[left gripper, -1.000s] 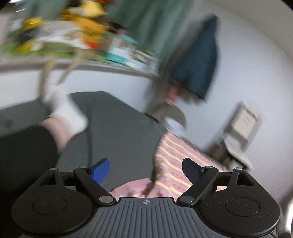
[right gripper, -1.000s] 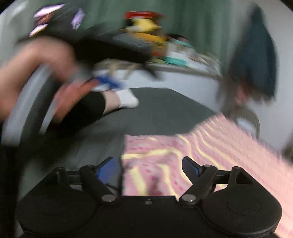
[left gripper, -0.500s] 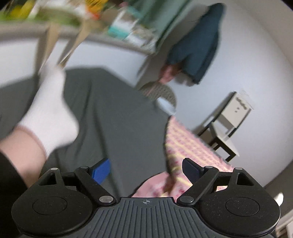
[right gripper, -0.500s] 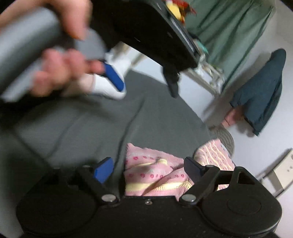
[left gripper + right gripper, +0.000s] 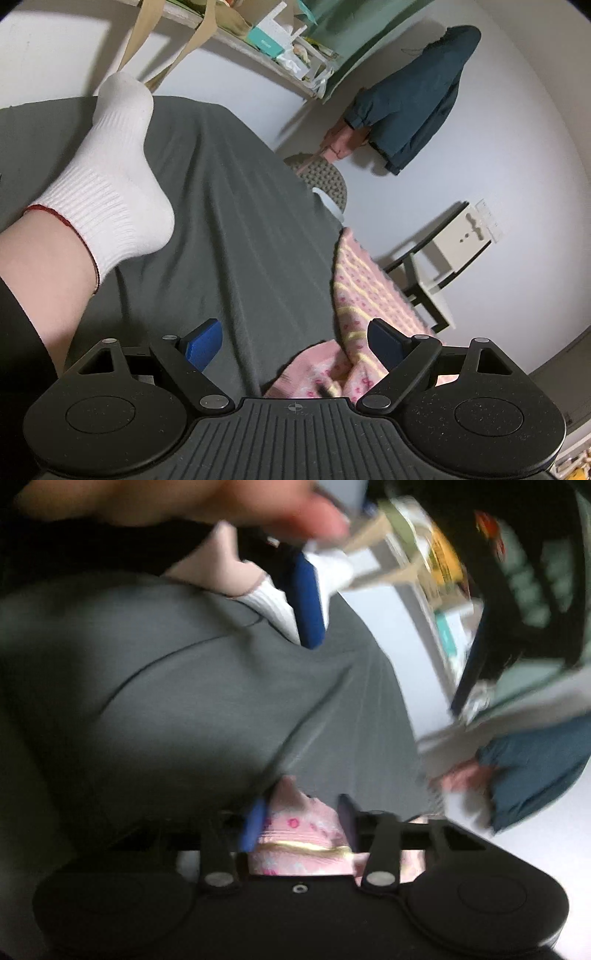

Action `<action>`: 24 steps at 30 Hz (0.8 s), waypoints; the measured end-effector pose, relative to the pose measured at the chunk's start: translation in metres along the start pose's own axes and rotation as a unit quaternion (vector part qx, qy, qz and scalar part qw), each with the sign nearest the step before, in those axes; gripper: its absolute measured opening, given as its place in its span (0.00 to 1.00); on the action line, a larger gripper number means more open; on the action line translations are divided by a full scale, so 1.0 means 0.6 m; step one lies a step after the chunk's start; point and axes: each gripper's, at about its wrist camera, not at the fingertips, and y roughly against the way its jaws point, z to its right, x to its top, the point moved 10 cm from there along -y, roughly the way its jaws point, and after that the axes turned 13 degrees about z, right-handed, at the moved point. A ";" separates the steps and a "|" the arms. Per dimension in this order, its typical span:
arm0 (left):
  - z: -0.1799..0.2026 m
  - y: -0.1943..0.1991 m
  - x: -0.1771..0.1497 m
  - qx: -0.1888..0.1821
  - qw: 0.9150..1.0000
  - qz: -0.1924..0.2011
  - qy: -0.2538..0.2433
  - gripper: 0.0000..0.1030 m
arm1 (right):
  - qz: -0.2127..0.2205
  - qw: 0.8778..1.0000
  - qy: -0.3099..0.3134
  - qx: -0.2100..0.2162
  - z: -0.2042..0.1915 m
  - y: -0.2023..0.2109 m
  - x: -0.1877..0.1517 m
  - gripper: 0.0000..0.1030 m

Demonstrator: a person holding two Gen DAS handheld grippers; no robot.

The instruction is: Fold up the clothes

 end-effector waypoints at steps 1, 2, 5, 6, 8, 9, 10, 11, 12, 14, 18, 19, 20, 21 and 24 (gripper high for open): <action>0.002 0.001 0.000 -0.002 1.000 0.002 0.002 0.84 | -0.006 0.999 -0.035 0.010 0.004 -0.006 -0.002 0.10; 0.003 0.001 -0.001 -0.003 1.000 0.004 0.003 0.84 | -0.008 0.998 -0.060 0.010 0.010 -0.006 -0.005 0.06; 0.006 0.001 -0.006 -0.004 1.000 0.004 0.002 0.84 | 0.016 0.991 -0.129 -0.015 0.040 0.018 -0.006 0.06; 0.010 0.002 -0.009 -0.008 1.000 0.002 0.001 0.84 | 0.039 0.984 -0.174 -0.027 0.062 0.038 -0.007 0.05; 0.019 0.003 -0.015 -0.020 1.000 -0.006 -0.003 0.84 | 0.077 0.951 -0.296 -0.042 0.117 0.082 -0.025 0.05; 0.024 0.004 -0.019 -0.026 1.000 -0.010 -0.005 0.84 | 0.095 0.927 -0.359 -0.050 0.146 0.104 -0.037 0.05; 0.029 0.004 -0.022 -0.032 0.999 -0.014 -0.006 0.84 | 0.105 0.886 -0.449 -0.055 0.181 0.122 -0.068 0.05; 0.034 0.005 -0.025 -0.038 0.999 -0.018 -0.008 0.84 | 0.108 0.845 -0.521 -0.054 0.204 0.133 -0.099 0.05; 0.038 0.006 -0.029 -0.044 0.999 -0.022 -0.010 0.84 | 0.104 0.804 -0.583 -0.055 0.220 0.144 -0.142 0.05; 0.049 0.006 -0.038 -0.056 0.998 -0.031 -0.015 0.84 | 0.095 0.712 -0.693 -0.056 0.252 0.167 -0.227 0.05; 0.077 0.003 -0.070 -0.072 0.995 -0.053 -0.043 0.89 | 0.050 0.618 -0.777 -0.109 0.253 0.180 -0.385 0.05; 0.084 0.002 -0.078 -0.076 0.994 -0.057 -0.052 0.89 | 0.033 0.608 -0.783 -0.127 0.244 0.186 -0.419 0.05; 0.092 0.003 -0.087 -0.080 0.993 -0.063 -0.063 0.89 | 0.025 0.611 -0.780 -0.135 0.233 0.190 -0.438 0.05; 0.099 0.003 -0.096 -0.084 0.991 -0.069 -0.074 0.89 | 0.021 0.622 -0.770 -0.144 0.231 0.193 -0.449 0.05; 0.124 0.007 -0.121 -0.096 0.986 -0.082 -0.112 0.89 | 0.021 0.640 -0.756 -0.138 0.233 0.198 -0.450 0.15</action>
